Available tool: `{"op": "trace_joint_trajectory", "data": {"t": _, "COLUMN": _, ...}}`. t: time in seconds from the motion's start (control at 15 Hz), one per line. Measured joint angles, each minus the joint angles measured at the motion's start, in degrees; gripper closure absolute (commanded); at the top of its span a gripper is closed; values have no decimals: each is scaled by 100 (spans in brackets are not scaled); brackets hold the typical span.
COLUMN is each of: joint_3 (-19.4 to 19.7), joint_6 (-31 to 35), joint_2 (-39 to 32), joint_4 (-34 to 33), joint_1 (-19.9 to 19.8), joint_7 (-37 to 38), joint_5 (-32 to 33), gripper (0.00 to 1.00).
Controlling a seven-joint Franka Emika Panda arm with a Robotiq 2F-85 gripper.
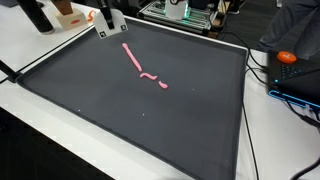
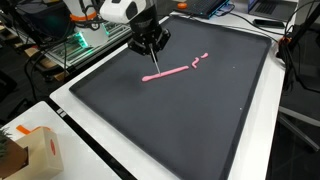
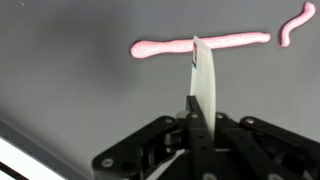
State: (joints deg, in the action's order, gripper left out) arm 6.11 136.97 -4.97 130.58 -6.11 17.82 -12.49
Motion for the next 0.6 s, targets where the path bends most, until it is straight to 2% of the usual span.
{"op": "trace_joint_trajectory", "data": {"t": 0.6, "joint_3": -348, "joint_6": 0, "joint_2": 125, "joint_4": -37, "joint_1": 423, "joint_7": 109, "joint_5": 343, "gripper": 99}}
